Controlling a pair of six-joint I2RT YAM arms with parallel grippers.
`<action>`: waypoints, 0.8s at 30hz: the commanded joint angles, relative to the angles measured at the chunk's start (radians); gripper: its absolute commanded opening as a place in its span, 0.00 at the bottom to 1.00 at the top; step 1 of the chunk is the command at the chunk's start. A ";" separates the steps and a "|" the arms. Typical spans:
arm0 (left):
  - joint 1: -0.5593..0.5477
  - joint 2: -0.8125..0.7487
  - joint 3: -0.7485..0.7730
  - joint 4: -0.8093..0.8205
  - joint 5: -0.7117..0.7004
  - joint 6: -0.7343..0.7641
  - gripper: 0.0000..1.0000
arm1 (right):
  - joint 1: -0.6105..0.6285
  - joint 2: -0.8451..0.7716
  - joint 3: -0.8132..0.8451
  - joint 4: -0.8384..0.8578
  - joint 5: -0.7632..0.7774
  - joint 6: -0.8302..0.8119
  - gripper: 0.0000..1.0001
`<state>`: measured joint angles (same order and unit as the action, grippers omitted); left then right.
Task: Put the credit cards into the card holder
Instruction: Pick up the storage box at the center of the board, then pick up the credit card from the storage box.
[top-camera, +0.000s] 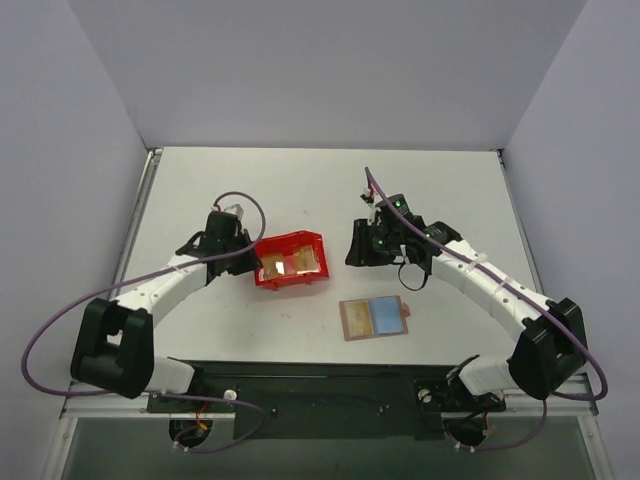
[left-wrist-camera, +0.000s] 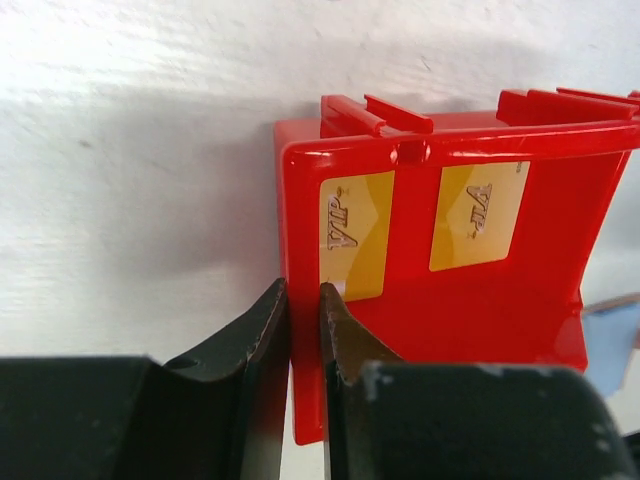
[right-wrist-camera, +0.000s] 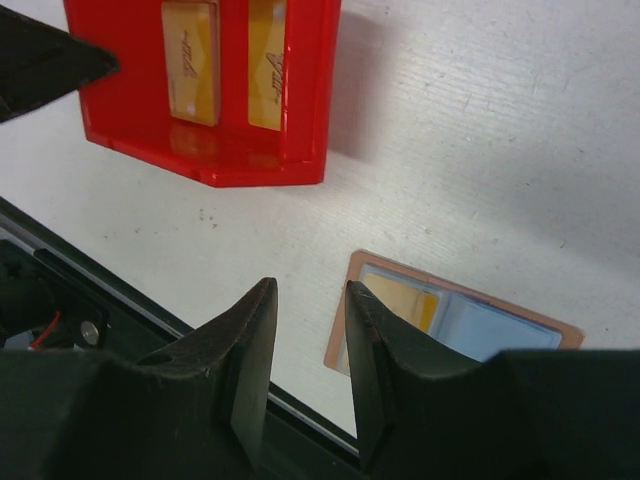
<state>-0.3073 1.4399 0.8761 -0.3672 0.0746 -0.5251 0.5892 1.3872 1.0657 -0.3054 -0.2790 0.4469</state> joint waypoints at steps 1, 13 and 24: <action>-0.049 -0.171 -0.194 0.342 0.062 -0.240 0.00 | -0.005 -0.057 0.008 0.041 -0.060 -0.013 0.29; -0.216 -0.492 -0.471 0.681 -0.180 -0.273 0.00 | 0.032 -0.111 -0.007 0.129 -0.189 -0.117 0.28; -0.300 -0.570 -0.554 0.772 -0.297 -0.297 0.00 | 0.158 -0.063 0.025 0.160 -0.123 -0.166 0.28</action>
<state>-0.5854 0.9051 0.3260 0.2443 -0.1635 -0.7853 0.7086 1.3136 1.0584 -0.1753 -0.4374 0.3267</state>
